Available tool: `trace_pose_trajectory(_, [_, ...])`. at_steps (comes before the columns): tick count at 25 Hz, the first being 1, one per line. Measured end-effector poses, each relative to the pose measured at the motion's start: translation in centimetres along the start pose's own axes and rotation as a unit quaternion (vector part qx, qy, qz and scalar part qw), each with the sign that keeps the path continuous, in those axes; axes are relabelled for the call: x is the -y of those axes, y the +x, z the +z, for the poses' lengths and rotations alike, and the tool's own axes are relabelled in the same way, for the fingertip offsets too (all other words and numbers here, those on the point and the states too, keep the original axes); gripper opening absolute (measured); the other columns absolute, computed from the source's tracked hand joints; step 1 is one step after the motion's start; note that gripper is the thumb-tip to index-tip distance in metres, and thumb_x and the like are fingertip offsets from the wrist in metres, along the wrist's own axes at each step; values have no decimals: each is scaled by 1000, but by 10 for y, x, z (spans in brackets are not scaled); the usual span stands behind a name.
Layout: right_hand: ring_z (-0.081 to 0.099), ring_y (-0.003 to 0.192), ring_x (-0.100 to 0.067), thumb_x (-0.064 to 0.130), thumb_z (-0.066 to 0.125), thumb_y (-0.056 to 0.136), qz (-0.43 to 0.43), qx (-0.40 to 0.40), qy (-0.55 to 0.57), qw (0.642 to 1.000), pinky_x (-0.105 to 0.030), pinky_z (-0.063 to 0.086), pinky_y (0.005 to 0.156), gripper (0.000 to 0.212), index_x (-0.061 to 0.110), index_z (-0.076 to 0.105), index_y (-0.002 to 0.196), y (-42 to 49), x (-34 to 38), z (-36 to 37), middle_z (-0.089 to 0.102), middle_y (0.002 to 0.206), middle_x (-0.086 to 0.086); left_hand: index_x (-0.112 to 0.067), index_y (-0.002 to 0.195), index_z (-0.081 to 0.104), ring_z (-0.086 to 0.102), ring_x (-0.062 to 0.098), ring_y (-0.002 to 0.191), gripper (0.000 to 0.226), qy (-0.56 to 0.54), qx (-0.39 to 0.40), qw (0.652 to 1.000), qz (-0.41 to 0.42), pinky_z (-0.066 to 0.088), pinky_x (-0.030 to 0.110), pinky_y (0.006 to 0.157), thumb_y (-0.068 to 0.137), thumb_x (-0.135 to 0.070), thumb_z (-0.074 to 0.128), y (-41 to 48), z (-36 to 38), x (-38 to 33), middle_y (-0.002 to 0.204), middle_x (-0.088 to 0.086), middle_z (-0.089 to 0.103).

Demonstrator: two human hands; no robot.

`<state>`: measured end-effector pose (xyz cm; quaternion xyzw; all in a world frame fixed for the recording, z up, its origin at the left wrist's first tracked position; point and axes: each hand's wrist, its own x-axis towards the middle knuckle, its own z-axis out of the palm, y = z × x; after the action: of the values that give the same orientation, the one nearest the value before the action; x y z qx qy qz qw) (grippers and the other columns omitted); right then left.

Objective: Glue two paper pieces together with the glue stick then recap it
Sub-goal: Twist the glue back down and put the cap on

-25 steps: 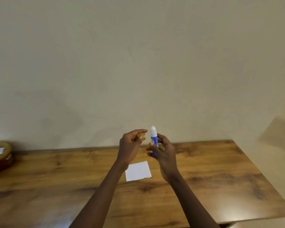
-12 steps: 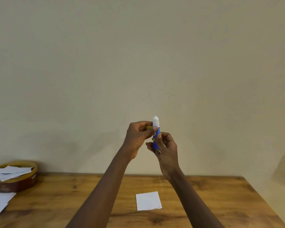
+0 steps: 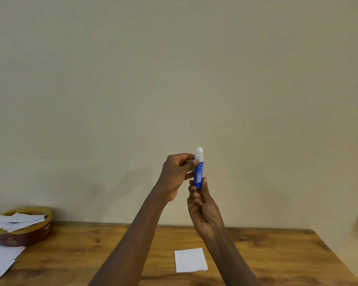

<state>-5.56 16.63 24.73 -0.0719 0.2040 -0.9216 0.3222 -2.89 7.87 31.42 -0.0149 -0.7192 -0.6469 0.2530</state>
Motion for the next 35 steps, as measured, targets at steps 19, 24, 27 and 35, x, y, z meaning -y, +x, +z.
trace_pose_trajectory(19, [69, 60, -15, 31, 61, 72, 28, 7, 11, 1000, -20, 56, 51, 36, 3, 61, 94, -2, 12, -6, 71, 68, -12, 4, 109, 56, 61, 18, 81, 25, -5, -17, 1000, -2, 54, 13, 62, 87, -7, 50, 3, 5, 2, 99, 7, 61])
trace_pose_trajectory(24, [56, 35, -7, 33, 48, 83, 65, -18, 8, 998, -13, 48, 34, 33, 2, 55, 88, 2, 21, -2, 63, 48, -7, 5, 109, 56, 64, 14, 77, 26, -20, -17, 1000, 1, 55, 17, 66, 86, -7, 51, 5, 8, 2, 96, 7, 63])
trace_pose_trajectory(27, [68, 53, -12, 19, 49, 84, -4, -12, 71, 997, -19, 55, 44, 21, 3, 56, 96, 3, 15, -7, 70, 63, -14, 5, 111, 55, 64, 18, 81, 28, -15, -15, 1000, 0, 55, 20, 70, 86, -7, 51, 7, 14, 2, 97, 7, 63])
trace_pose_trajectory(35, [56, 34, -9, 46, 46, 82, 79, -28, -92, 992, -14, 49, 36, 44, 3, 58, 84, -3, 27, -2, 63, 49, -7, 3, 108, 57, 66, 6, 70, 25, -26, -8, 1000, -1, 55, 14, 63, 87, -7, 50, 5, 10, 8, 87, 2, 64])
